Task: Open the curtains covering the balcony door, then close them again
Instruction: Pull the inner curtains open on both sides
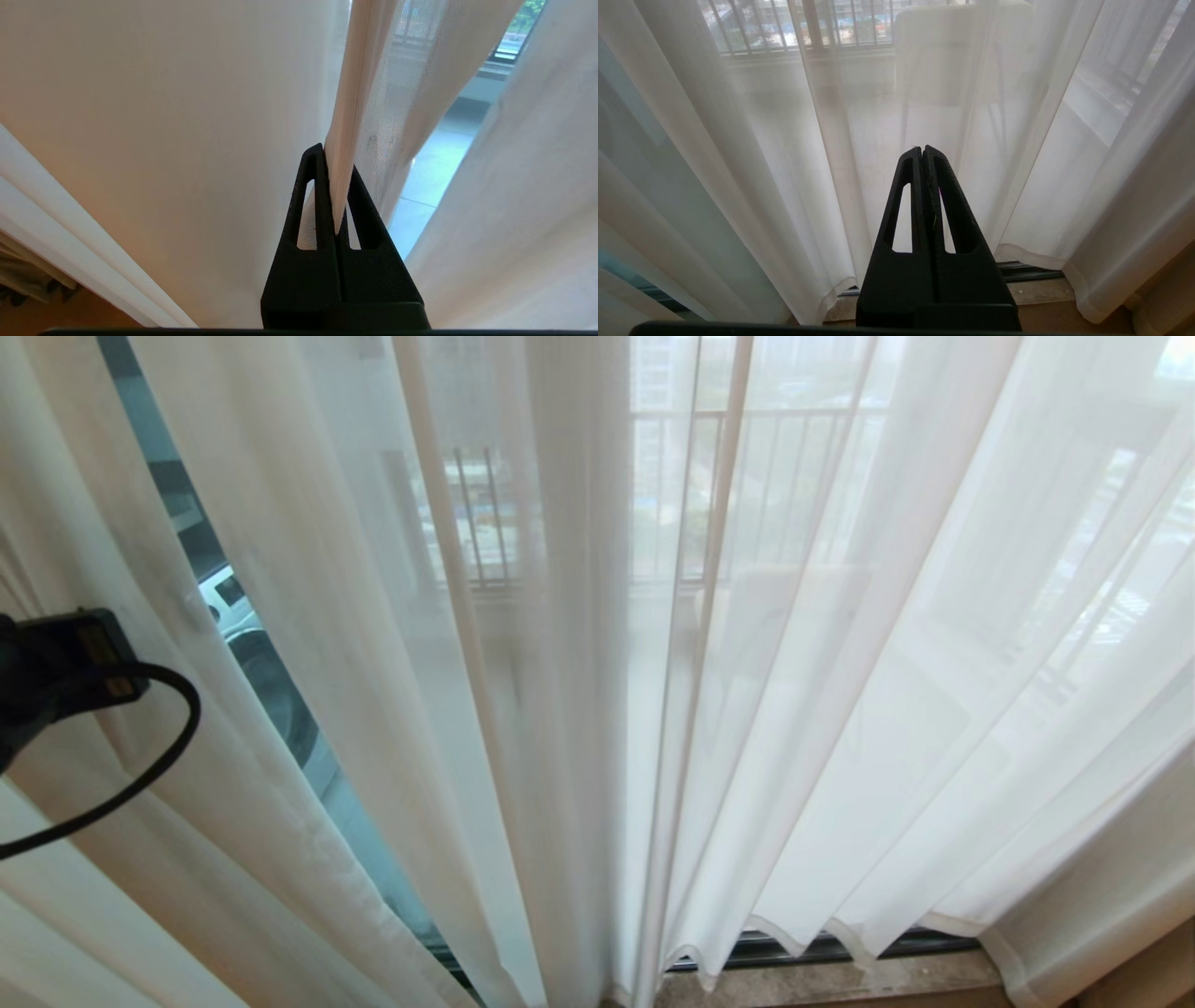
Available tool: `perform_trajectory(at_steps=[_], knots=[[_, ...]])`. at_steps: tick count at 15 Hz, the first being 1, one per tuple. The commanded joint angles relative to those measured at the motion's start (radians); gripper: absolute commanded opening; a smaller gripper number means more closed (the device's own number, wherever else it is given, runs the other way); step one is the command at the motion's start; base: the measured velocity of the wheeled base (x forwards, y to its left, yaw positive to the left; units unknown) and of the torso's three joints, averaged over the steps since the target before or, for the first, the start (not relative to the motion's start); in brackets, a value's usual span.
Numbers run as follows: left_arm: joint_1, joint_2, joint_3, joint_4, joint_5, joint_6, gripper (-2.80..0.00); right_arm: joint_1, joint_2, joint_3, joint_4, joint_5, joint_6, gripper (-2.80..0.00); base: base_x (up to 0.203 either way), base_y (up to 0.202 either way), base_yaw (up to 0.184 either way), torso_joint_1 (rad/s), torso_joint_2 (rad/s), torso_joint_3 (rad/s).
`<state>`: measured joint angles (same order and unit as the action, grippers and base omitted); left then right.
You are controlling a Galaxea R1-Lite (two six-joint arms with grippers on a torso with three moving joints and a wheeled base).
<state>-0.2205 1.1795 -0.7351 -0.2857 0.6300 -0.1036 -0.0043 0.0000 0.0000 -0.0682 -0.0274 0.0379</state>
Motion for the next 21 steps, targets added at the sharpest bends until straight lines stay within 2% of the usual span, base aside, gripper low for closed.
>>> perform_trajectory(at_steps=[1,4,8,15,21], knots=[[0.009,-0.003,0.006,-0.003,0.004,-0.008,-2.8,0.0,0.0,0.0,-0.001,0.0,0.0,-2.8,0.0,0.0,0.0,0.0,0.0,0.0],[0.016,-0.006,0.005,-0.003,0.002,-0.014,-2.8,0.0,0.0,0.0,-0.001,0.0,0.0,-2.8,0.0,0.0,0.0,0.0,0.0,0.0],[0.061,-0.017,-0.001,-0.003,-0.01,-0.01,-2.8,0.0,0.0,0.0,-0.001,0.0,0.0,-2.8,0.0,0.0,0.0,0.0,0.0,0.0],[0.06,-0.042,0.008,0.0,-0.014,-0.005,-2.8,0.0,0.0,0.0,-0.001,0.0,0.0,-2.8,0.0,0.0,0.0,0.0,0.0,0.0],[0.055,-0.08,0.074,-0.001,-0.014,0.008,-2.8,0.0,0.0,0.0,0.0,0.0,0.0,-2.8,0.0,0.0,0.0,0.0,0.0,0.0]])
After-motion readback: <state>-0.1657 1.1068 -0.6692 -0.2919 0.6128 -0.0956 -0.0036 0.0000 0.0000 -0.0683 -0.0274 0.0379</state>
